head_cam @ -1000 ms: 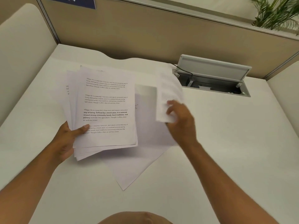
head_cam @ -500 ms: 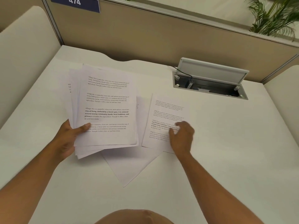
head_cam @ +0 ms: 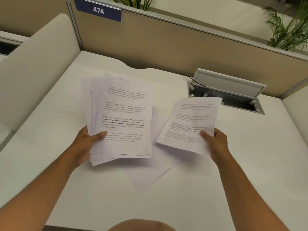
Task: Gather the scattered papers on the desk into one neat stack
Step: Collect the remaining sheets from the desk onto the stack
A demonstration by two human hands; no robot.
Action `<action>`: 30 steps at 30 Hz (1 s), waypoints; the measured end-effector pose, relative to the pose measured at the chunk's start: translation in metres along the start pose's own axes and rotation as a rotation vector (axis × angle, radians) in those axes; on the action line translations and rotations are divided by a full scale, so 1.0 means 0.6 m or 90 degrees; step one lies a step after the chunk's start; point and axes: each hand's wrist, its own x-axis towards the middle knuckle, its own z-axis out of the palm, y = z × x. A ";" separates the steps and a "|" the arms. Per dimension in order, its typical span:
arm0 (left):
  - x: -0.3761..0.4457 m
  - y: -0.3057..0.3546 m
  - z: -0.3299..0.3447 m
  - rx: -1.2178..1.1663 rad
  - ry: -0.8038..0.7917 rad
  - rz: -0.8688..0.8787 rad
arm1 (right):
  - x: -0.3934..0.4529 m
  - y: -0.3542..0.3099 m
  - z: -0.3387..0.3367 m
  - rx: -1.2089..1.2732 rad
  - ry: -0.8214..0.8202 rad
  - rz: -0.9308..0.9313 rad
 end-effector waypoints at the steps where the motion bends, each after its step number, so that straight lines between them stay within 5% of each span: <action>1: 0.000 -0.002 0.003 0.002 0.005 -0.004 | -0.014 -0.009 0.000 0.038 -0.010 -0.013; 9: -0.007 -0.006 0.036 -0.001 -0.053 -0.038 | -0.136 -0.031 0.119 0.072 -0.147 -0.067; 14: -0.021 0.002 0.042 -0.034 -0.122 -0.031 | -0.168 -0.018 0.203 0.043 -0.104 -0.048; 25: -0.045 -0.004 0.018 -0.006 -0.054 -0.024 | -0.186 0.003 0.254 0.106 -0.128 -0.027; 30: -0.033 -0.012 -0.008 0.003 -0.010 0.006 | -0.216 0.062 0.229 -0.229 -0.091 -0.196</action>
